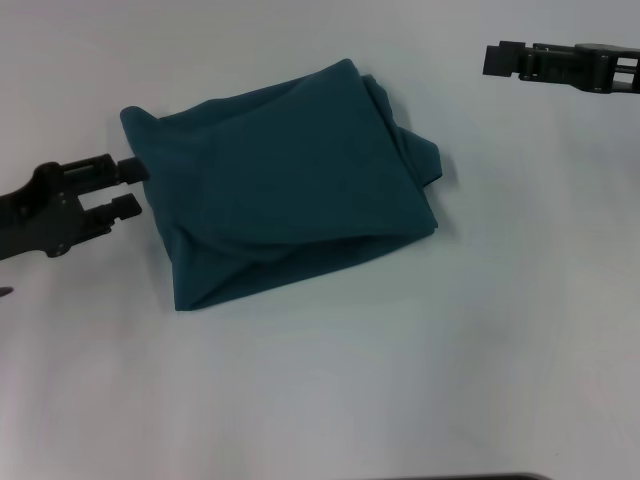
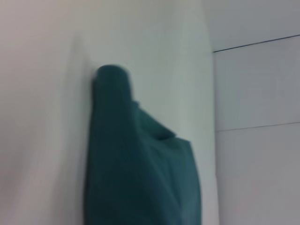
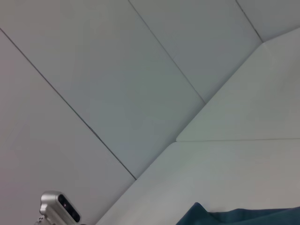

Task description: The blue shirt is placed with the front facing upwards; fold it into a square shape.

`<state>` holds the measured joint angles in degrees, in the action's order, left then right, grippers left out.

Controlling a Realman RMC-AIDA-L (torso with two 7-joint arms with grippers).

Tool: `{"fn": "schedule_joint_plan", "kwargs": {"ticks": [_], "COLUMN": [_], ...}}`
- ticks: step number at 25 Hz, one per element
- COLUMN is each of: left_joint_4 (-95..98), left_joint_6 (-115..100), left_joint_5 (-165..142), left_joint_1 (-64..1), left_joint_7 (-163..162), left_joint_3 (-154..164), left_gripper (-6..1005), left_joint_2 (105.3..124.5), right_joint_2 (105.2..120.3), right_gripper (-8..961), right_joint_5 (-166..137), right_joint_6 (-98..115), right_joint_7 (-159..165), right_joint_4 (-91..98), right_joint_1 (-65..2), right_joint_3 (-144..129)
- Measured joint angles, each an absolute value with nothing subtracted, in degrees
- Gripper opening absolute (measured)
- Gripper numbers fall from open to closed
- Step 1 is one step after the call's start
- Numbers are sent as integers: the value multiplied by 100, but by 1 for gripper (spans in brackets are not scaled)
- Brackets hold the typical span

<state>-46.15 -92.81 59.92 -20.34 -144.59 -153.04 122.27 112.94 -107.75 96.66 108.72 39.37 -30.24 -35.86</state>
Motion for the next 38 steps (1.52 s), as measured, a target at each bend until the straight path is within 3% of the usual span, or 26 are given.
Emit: {"fn": "schedule_joint_plan", "kwargs": {"ticks": [7, 12, 17, 27, 33, 38], "left_joint_4": [-4723, -3959, -4239, -4496, -4583, -4522], "left_joint_6": [-9559, -11438, -11500, -11243, -11092, -11045], "left_joint_5": [6135, 7715, 7924, 7545, 6819, 6647], "left_joint_1": [-2088, -2076, -1912, -1771, -1665, -1495], "left_joint_7": [-14115, -10699, -8827, -9011, -8273, -7344], "left_joint_3": [-15328, -15318, -15243, -15251, -15248, -15307], "left_gripper": [591, 594, 596, 618, 618, 617], "left_joint_2": [12238, 11947, 12070, 11962, 11933, 12122], "right_joint_2": [11293, 11380, 11491, 11619, 11958, 11990], "right_gripper": [870, 870, 870, 871, 871, 870], "right_joint_5": [-10775, -10604, -10589, -10809, -11588, -11246], "right_joint_6": [9651, 9660, 9648, 9662, 9600, 9667], "right_joint_7": [10872, 10430, 9905, 8964, 7620, 7229], "right_joint_4": [3937, 4012, 4102, 4160, 4172, 3687], "right_joint_1": [-3023, -2970, -2878, -2729, -2755, -2743], "right_joint_3": [-3593, -3448, -3432, -3623, -4077, -4546]}}
